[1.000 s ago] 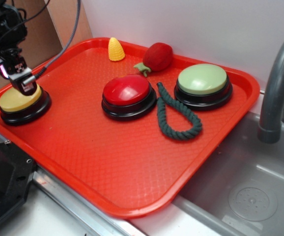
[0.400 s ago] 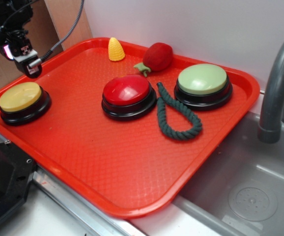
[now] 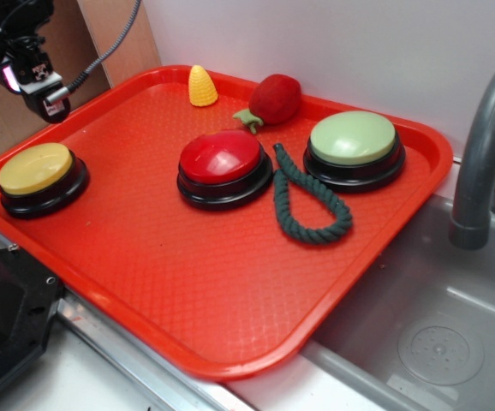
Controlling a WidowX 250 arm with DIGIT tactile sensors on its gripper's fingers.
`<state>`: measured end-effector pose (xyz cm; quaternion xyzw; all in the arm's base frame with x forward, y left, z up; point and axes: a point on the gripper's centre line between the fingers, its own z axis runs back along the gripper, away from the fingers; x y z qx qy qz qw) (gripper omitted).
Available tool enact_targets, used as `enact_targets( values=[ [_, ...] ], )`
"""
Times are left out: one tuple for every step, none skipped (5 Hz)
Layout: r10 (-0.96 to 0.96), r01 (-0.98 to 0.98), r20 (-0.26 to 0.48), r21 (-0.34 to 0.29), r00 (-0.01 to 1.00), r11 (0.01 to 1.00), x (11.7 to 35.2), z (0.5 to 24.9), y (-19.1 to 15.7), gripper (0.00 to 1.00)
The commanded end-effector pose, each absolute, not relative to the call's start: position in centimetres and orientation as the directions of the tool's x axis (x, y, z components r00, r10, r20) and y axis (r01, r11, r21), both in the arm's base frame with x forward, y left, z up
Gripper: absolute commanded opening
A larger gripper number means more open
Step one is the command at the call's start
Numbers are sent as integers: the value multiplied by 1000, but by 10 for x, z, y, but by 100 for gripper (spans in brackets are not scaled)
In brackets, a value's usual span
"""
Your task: Push the yellow button.
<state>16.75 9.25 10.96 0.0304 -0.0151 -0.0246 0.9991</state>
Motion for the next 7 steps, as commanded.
enact_targets(
  values=[
    [-64,53,89,116,994,992,181,134,98,100],
    [-69,57,93,120,993,991,185,140,95,100],
    [-71,60,97,121,993,991,186,145,92,100],
    [-72,60,98,120,993,991,186,148,91,100],
    [-80,69,93,113,992,991,187,155,87,100],
    [-87,76,90,118,992,990,189,161,82,100],
    [-76,69,105,65,992,996,185,164,78,99]
  ],
)
